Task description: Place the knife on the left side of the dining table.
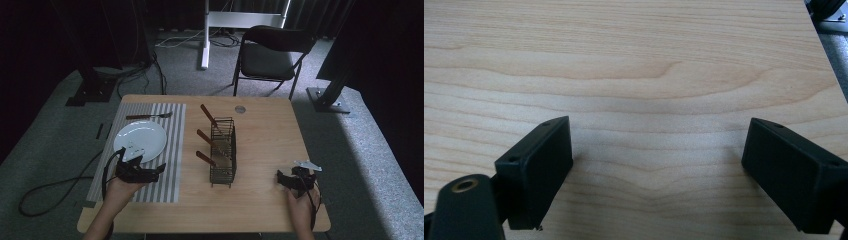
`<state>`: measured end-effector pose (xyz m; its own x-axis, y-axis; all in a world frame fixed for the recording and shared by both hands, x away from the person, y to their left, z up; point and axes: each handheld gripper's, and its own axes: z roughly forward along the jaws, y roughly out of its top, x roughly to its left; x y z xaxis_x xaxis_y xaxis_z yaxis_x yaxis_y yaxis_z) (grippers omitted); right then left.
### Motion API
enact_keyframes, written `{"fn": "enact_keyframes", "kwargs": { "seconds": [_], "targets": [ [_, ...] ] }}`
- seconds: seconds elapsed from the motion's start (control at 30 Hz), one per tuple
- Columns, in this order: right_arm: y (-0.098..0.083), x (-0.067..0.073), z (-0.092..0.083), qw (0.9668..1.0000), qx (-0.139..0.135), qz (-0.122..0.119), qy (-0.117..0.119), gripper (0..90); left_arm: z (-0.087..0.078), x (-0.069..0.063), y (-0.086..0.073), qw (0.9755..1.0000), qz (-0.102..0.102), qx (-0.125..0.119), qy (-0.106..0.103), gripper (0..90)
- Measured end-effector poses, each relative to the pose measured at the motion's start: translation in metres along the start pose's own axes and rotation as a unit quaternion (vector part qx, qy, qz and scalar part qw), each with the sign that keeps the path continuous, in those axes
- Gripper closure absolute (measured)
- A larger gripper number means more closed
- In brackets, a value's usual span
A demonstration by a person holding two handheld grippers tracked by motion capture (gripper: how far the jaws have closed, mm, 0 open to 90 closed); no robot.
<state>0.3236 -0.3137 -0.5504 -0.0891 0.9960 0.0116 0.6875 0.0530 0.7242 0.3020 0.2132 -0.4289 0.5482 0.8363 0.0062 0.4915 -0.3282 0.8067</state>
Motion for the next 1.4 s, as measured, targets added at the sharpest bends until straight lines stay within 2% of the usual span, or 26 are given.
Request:
{"fn": "enact_keyframes", "kwargs": {
  "seconds": [0.1, 0.23, 0.27, 0.57, 0.73, 0.83, 1.07, 1.17, 1.2, 1.4],
  "targets": [
    [0.0, 0.0, 0.0, 1.0, 0.0, 0.0, 0.0, 12.0, 0.004, -0.002, 0.006, 1.0, 0.008, 0.001, -0.001, 4.7],
    [0.0, 0.0, 0.0, 1.0, 0.0, 0.0, 0.0, 12.0, 0.008, -0.005, 0.016, 0.9998, 0.012, -0.003, -0.017, 4.7],
    [0.0, 0.0, 0.0, 1.0, 0.0, 0.0, 0.0, 12.0, 0.009, -0.007, 0.021, 0.9995, 0.013, -0.009, -0.026, 4.7],
    [0.0, 0.0, 0.0, 1.0, 0.0, 0.0, 0.0, 12.0, 0.021, -0.012, 0.043, 0.999, 0.028, -0.009, -0.032, 4.7],
    [0.0, 0.0, 0.0, 1.0, 0.0, 0.0, 0.0, 12.1, 0.024, -0.011, 0.054, 0.999, 0.023, -0.016, -0.034, 4.7],
    [0.0, 0.0, 0.0, 1.0, 0.0, 0.001, 0.0, 12.1, 0.029, -0.012, 0.064, 0.9985, 0.02, -0.02, -0.047, 4.7],
    [0.0, 0.0, 0.0, 1.0, 0.0, 0.0, 0.0, 12.1, 0.036, -0.015, 0.075, 0.9977, 0.015, -0.025, -0.061, 4.8],
    [0.0, 0.0, 0.0, 1.0, 0.0, 0.0, 0.0, 12.1, 0.041, -0.018, 0.082, 0.9976, 0.016, -0.022, -0.064, 4.8],
    [0.0, 0.0, 0.0, 1.0, -0.001, 0.0, 0.0, 12.1, 0.043, -0.022, 0.086, 0.9976, 0.024, -0.02, -0.061, 4.8],
    [0.0, 0.0, 0.0, 1.0, -0.001, 0.0, 0.0, 12.1, 0.052, -0.032, 0.098, 0.9968, 0.035, -0.02, -0.07, 6.3]
  ]
}}
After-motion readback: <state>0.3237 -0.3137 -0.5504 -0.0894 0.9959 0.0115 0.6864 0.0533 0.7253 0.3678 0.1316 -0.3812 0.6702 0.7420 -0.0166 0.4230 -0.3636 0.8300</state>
